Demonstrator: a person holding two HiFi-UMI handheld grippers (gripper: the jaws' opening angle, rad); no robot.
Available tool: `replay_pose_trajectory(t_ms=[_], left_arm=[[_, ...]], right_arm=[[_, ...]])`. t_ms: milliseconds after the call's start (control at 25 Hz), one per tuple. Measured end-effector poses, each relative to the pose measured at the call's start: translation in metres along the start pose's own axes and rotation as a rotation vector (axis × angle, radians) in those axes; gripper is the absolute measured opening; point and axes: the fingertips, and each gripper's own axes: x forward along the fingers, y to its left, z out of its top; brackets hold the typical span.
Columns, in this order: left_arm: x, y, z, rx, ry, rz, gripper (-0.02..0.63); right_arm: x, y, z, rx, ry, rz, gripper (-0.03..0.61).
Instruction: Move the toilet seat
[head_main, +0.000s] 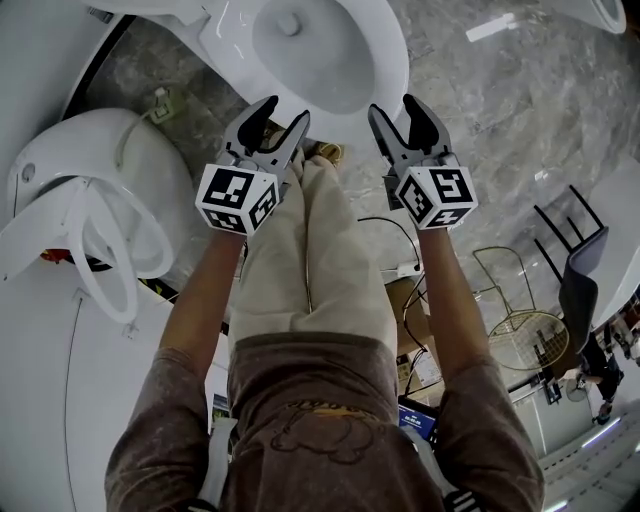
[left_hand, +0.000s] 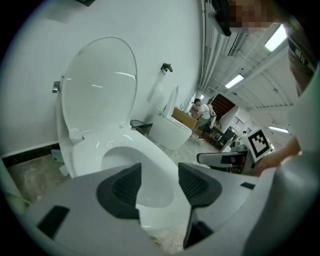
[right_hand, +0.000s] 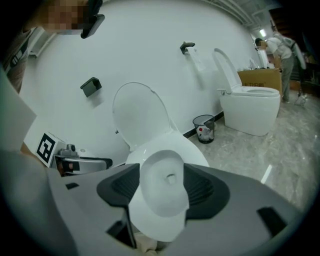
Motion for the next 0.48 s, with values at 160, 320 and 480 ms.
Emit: replay_pose_trajectory(t_ms=[160, 320, 480], left_arm=[[0.003, -0.001, -0.028, -0.087, 0.048, -0.016, 0.350], [0.008, -0.004, -0.065, -0.152, 0.132, -0.034, 0.410], [0.008, 0.003, -0.096, -0.205, 0.189, 0.002, 0.422]], right_arm=[[0.003, -0.005, -0.022, 0.036, 0.042, 0.023, 0.359], [0.007, -0.008, -0.047, 0.101, 0.087, 0.079, 0.482], [0.008, -0.019, -0.071, 0.114, 0.141, 0.064, 0.489]])
